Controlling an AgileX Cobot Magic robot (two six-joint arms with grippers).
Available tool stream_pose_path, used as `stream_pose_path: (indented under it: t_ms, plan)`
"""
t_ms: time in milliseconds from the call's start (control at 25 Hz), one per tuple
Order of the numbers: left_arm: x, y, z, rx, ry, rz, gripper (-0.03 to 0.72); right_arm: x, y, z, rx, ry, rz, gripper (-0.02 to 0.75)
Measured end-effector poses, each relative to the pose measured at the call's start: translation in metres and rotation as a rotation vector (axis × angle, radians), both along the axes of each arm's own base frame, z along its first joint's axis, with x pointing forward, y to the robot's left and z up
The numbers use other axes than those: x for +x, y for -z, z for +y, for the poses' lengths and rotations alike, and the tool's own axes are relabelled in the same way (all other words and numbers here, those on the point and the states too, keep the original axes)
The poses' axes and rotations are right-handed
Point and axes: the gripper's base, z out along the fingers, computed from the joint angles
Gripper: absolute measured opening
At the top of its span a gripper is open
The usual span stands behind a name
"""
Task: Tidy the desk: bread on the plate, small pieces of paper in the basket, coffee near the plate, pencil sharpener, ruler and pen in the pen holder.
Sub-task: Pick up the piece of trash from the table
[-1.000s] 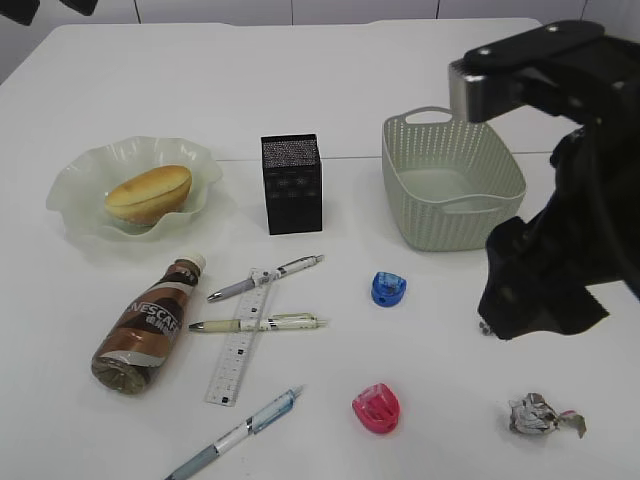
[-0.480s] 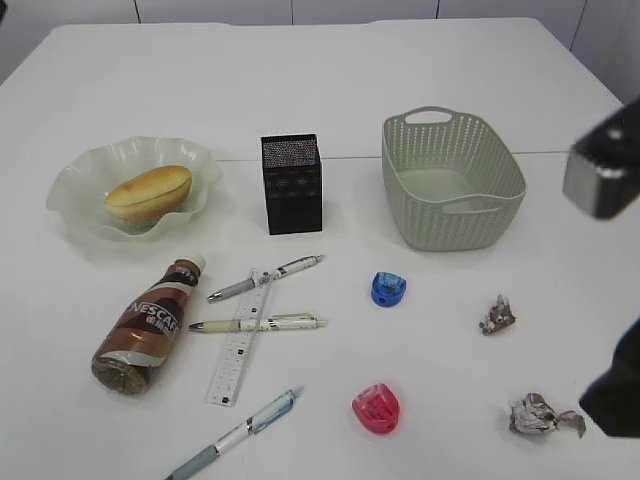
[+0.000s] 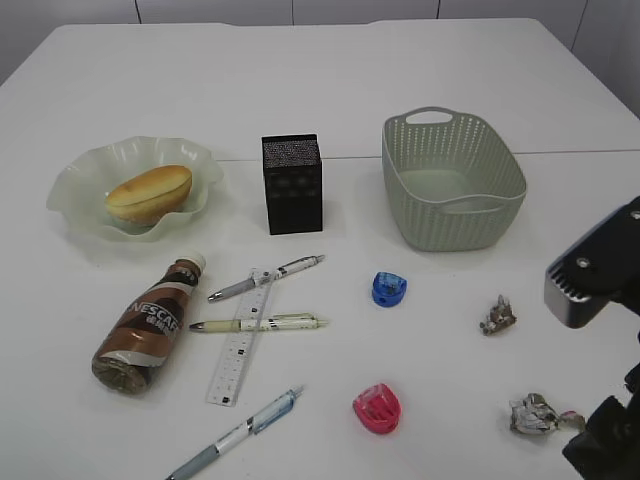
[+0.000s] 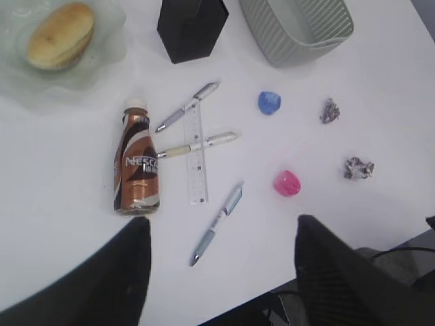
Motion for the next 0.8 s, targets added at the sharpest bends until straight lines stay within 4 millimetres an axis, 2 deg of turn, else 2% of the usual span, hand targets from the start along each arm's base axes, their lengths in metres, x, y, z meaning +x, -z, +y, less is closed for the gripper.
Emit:
stream_pose_path:
  t_ms: [200,600,800]
  plan:
    - [-0.012,0.012,0.003,-0.001,-0.008,0.023,0.486,0.007,0.02,-0.003,-0.059,0.059,-0.017,0.584]
    - [-0.026,0.02,0.007,-0.006,-0.015,0.028,0.486,0.03,0.051,0.015,-0.057,0.098,0.024,0.584]
    - [-0.026,0.02,0.007,-0.006,-0.015,0.028,0.486,0.048,0.065,0.003,-0.041,0.219,0.056,0.584]
